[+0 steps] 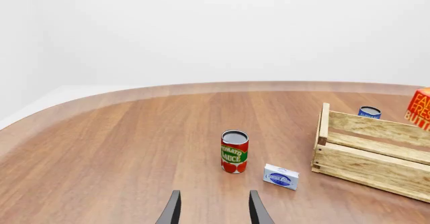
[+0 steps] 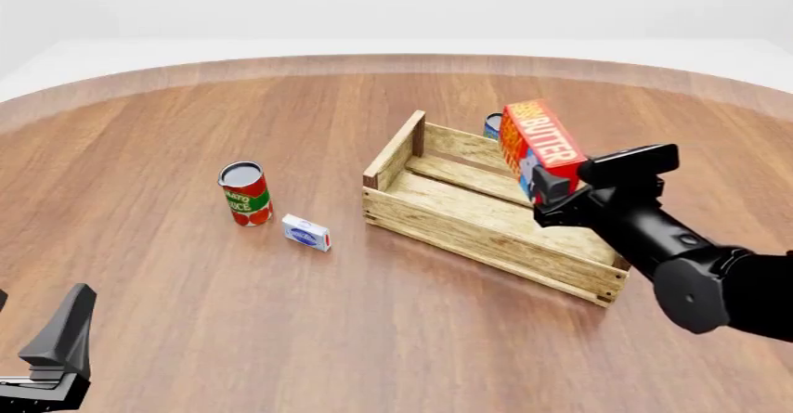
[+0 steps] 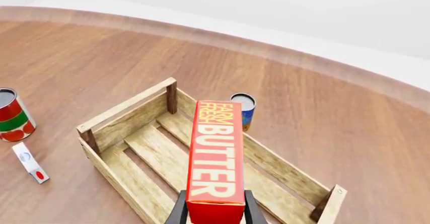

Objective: Pick up the butter and put it in the tray.

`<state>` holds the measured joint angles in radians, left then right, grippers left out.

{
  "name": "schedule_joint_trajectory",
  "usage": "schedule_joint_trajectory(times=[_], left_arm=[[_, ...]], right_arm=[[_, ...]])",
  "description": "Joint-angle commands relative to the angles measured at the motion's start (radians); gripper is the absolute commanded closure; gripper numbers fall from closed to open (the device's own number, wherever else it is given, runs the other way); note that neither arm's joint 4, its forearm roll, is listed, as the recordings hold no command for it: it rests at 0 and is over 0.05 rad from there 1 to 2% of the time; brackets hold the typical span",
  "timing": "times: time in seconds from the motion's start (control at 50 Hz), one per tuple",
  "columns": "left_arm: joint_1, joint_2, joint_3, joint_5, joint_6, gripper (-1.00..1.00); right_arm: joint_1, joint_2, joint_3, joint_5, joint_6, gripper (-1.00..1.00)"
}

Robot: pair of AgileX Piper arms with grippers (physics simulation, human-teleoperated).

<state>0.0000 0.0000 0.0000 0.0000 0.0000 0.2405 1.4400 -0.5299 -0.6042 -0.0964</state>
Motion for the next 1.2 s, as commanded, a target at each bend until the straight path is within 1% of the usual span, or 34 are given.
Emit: schedule_joint_trajectory(times=[0.02,0.42,1.2], left_arm=[[0.0,0.0,0.0,0.0,0.0,-1.0],[0.0,0.0,0.0,0.0,0.0,-1.0],[0.0,0.0,0.0,0.0,0.0,-1.0]], right_arm=[[0.004,0.022,-0.026,-0.022,0.021,1.0],[0.005,0.071,-0.047,-0.041,0.035,1.0],[0.003,0.16,-0.083,-0.064,0.045,1.0]])
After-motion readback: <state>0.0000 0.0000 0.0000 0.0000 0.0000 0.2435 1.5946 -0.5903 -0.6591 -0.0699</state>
